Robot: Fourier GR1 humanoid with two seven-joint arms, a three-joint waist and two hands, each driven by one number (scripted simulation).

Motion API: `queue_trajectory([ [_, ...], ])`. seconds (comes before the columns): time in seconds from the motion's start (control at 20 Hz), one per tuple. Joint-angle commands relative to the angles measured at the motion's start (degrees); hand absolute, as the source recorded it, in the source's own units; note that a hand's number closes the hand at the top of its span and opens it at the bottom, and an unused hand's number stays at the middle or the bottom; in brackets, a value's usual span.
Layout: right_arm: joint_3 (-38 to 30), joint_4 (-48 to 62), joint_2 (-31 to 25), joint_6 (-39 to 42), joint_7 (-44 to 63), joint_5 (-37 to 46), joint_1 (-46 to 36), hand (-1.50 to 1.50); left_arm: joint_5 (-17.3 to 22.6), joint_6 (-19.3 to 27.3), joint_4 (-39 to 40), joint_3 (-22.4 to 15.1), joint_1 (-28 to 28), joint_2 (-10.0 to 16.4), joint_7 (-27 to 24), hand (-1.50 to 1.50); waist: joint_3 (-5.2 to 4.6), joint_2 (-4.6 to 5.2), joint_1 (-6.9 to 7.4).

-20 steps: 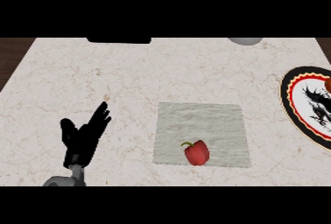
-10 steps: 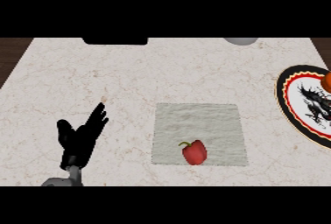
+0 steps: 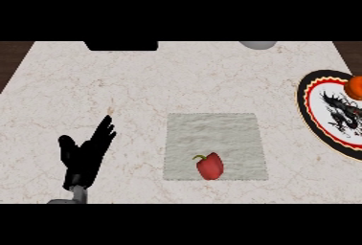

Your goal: Pick the squash from the placemat and place it in the plate

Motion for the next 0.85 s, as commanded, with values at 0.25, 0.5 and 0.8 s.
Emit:
queue_trajectory([
  [0.25,4.4,-9.9,5.1,3.5,-2.4,-0.1,13.6,-1.50,2.1,-2.9,1.5,3.2,0.6,2.2,0.8,0.00,-0.33,-0.06,-0.73],
  [0.5,5.4,-21.8,6.7,5.2,0.4,-1.6,23.6,-1.50,0.0,-1.2,2.6,2.0,-1.5,0.4,1.8,0.00,-0.34,-0.04,-1.02],
  [0.8,5.1,-37.0,11.4,2.3,7.2,-4.0,30.7,-1.50,-1.2,-0.2,0.9,2.3,0.7,-0.8,1.3,0.00,-0.27,0.06,-0.51],
])
